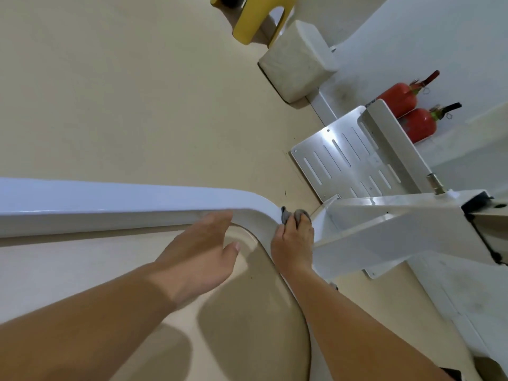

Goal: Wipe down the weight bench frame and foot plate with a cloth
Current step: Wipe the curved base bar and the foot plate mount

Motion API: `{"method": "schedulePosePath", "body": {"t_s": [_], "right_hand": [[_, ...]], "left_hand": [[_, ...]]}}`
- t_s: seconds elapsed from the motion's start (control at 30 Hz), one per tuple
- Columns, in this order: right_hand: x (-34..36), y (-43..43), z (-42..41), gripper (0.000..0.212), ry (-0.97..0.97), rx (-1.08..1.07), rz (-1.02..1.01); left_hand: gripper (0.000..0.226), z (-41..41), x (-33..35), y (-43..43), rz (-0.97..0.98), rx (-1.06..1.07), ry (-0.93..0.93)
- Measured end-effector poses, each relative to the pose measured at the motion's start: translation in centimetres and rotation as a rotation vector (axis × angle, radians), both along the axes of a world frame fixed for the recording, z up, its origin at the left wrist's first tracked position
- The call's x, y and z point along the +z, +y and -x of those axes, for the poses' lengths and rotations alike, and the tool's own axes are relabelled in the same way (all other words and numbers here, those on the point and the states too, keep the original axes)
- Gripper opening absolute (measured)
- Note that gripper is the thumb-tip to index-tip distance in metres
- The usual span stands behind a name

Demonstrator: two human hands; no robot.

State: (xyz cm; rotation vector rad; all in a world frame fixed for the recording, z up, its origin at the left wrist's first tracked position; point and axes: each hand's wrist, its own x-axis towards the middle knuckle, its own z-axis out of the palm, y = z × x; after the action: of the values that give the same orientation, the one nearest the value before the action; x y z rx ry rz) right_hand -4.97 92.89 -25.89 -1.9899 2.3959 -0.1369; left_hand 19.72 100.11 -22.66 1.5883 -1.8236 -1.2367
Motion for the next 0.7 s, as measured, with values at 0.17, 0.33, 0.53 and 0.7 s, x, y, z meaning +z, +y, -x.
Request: {"method": "schedulePosePath", "body": {"t_s": [0.17,0.33,0.53,0.7], "right_hand": [[0.0,-3.6,-7.3,0.029,-0.356,0.036,0.013],[-0.1,-2.9,-11.5,0.055,-0.451,0.495,-0.117],[1.6,-3.2,-3.3,0.044,-0.22,-0.15,-0.185],[-1.0,0.2,-15.2,0.047,-0.287,0.24,0.137]], "left_hand": [[0.064,-3.0,0.3,0.3,0.022,0.006,0.01],[0.047,-5.9,2.2,-0.7,0.15,0.149,-0.017],[0.05,-9.5,2.9,-0.4,0.19,0.182,-0.058],[0.051,-11.3,2.2,0.6,0.153,0.249,-0.085]]}}
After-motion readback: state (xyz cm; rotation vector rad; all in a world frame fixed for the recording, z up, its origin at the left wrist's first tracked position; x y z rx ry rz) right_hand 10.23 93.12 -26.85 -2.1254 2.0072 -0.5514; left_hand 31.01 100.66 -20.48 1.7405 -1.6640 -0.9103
